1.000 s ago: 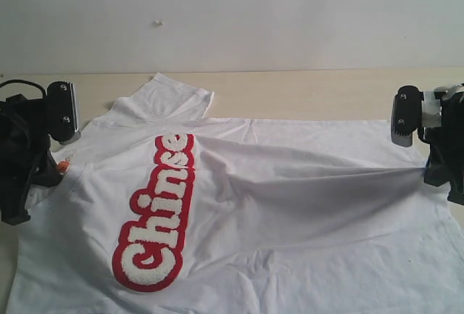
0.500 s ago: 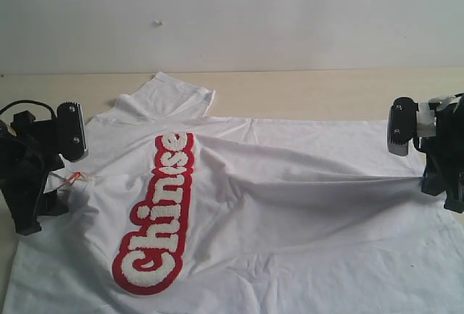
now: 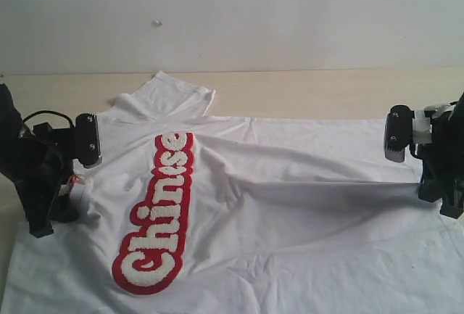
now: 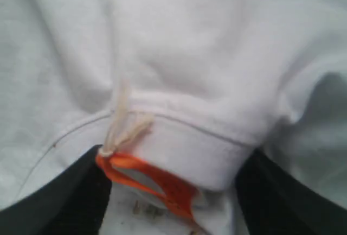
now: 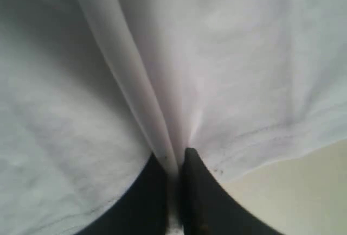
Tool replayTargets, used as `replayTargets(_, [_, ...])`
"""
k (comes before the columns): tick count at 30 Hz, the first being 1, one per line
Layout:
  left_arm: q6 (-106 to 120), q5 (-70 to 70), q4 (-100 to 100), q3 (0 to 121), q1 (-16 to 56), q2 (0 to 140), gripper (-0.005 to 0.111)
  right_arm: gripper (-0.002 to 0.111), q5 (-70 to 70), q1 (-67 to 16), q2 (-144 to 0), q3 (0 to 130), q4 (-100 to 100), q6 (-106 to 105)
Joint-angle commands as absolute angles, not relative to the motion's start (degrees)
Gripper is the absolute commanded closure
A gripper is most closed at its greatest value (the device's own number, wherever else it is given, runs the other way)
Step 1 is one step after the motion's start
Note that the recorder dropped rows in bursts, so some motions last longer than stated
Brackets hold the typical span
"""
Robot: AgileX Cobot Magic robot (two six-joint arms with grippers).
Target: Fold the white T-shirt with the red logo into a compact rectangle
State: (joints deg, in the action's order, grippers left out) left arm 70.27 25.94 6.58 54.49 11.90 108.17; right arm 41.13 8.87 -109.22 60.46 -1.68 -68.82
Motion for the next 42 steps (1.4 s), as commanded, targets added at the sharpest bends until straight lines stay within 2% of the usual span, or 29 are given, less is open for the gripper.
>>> replayTargets(1, [69.74, 23.49, 6.67, 54.78, 11.98, 109.86, 0.082, 0.108, 40.75, 8.96, -109.28, 60.35, -2.02, -68.83])
replayTargets(3, [68.71, 22.81, 6.67, 54.78, 11.98, 109.95, 0.106, 0.108, 40.75, 8.96, -109.28, 60.35, -2.02, -68.83])
replayTargets(12, [66.15, 24.61, 3.51, 56.83, 11.98, 103.9, 0.107, 0.108, 41.13, 8.96, -104.71, 61.39, -1.9, -71.37])
replayTargets(19, [65.64, 31.11, 1.35, 60.48, 11.98, 93.25, 0.107, 0.108, 49.87, 8.96, -97.04, 67.04, -6.45, -73.88])
replayTargets(30, [51.76, 35.44, -19.68, 61.0, 11.98, 80.31, 0.107, 0.108, 54.67, 8.96, -88.6, 70.73, 0.81, -72.83])
replayTargets(42, [52.17, 40.78, -20.84, 61.47, 11.98, 71.99, 0.107, 0.108, 64.17, 8.96, -84.29, 77.69, 0.41, -71.33])
